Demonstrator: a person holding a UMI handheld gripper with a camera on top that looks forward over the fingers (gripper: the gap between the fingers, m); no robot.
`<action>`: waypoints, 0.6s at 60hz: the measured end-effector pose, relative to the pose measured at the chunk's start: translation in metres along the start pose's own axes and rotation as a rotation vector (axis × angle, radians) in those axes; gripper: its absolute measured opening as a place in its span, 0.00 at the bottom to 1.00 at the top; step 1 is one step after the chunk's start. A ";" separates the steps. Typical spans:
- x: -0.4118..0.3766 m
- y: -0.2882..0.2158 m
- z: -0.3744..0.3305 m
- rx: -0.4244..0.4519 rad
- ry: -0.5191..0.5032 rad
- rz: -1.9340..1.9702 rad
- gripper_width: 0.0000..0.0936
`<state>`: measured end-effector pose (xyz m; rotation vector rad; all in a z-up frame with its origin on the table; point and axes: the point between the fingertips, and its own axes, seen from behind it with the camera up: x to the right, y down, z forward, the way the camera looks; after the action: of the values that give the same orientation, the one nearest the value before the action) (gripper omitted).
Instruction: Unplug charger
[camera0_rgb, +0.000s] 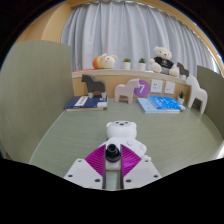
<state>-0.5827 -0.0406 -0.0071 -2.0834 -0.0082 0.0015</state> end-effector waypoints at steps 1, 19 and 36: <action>0.000 -0.002 -0.001 0.006 0.003 0.000 0.21; 0.002 -0.002 0.001 0.016 0.033 0.003 0.09; 0.067 -0.210 -0.091 0.327 0.115 0.015 0.07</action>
<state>-0.5165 -0.0168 0.2210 -1.7539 0.0736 -0.1016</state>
